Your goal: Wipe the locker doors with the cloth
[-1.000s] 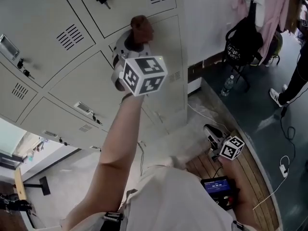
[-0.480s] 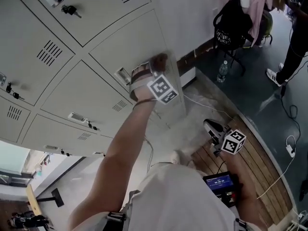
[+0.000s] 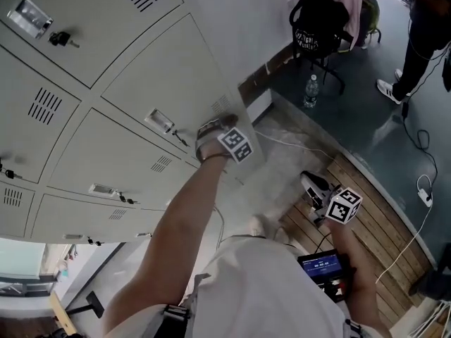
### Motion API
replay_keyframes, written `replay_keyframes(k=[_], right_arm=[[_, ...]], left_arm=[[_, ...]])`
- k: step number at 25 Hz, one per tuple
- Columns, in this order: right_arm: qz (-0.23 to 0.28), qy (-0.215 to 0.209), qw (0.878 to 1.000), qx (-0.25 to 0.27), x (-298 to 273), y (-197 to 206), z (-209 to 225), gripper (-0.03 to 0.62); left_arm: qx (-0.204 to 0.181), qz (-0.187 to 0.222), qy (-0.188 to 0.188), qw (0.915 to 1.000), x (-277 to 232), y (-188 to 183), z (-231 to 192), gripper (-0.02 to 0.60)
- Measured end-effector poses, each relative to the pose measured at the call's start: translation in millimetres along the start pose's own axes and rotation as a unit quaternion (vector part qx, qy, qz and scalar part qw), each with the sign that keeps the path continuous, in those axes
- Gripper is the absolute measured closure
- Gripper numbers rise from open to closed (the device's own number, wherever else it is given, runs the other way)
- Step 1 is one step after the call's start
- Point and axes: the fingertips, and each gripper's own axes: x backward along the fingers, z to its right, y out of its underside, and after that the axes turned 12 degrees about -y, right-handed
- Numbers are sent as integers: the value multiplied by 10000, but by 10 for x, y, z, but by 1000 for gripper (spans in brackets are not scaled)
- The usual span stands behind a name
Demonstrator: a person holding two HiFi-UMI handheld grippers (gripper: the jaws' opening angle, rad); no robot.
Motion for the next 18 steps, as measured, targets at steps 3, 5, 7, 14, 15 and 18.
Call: replay_keyframes(k=[3, 5, 7, 14, 15, 18], right_arm=[[62, -11, 10000, 27, 36, -46, 8, 571], [86, -69, 9999, 77, 4, -89, 17, 571], [98, -146, 9998, 95, -46, -115, 12, 571], [99, -467, 9988, 80, -223, -90, -94, 571], [101, -487, 9987, 54, -233, -72, -99, 571], [64, -548, 9985, 40, -275, -35, -120, 571]], left_arm=[[72, 99, -381, 9992, 118, -16, -192, 505], [294, 305, -865, 9953, 338, -101, -674, 505], [531, 544, -1431, 9868, 661, -171, -1263, 505], [876, 904, -3057, 9438, 1777, -93, -3021, 505], [911, 923, -3256, 9366, 1914, -71, -3229, 505], [1166, 1057, -3649, 9176, 2243, -71, -3769, 505]])
